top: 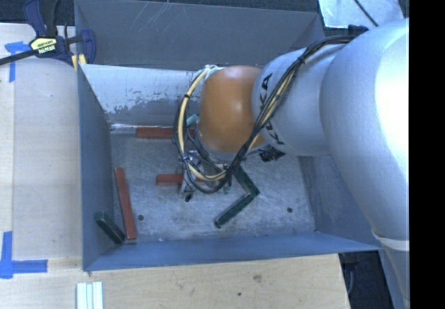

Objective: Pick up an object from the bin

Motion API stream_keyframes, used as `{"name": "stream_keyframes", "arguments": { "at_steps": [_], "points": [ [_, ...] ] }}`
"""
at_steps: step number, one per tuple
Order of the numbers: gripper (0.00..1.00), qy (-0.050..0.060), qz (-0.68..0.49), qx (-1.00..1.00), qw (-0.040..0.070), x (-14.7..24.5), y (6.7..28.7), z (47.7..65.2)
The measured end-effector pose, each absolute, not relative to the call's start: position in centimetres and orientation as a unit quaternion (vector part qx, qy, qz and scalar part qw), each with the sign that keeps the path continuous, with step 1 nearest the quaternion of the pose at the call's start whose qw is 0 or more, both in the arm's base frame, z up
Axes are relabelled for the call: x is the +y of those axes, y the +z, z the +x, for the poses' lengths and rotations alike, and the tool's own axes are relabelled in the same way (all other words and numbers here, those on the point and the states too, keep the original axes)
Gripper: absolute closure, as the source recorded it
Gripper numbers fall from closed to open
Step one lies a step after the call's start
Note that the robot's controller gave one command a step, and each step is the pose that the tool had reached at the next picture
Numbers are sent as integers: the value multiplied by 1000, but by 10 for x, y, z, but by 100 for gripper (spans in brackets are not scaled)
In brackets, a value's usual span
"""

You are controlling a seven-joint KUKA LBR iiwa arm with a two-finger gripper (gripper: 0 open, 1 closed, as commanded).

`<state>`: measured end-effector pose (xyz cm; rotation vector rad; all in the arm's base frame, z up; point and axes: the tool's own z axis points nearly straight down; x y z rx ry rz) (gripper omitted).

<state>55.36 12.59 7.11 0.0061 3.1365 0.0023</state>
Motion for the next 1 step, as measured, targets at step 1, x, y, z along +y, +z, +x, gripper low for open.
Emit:
{"name": "stream_keyframes", "arguments": {
  "at_steps": [1],
  "points": [
    [100, 1, -15, 1000, 6, 159, 205, 573]
  ]
}}
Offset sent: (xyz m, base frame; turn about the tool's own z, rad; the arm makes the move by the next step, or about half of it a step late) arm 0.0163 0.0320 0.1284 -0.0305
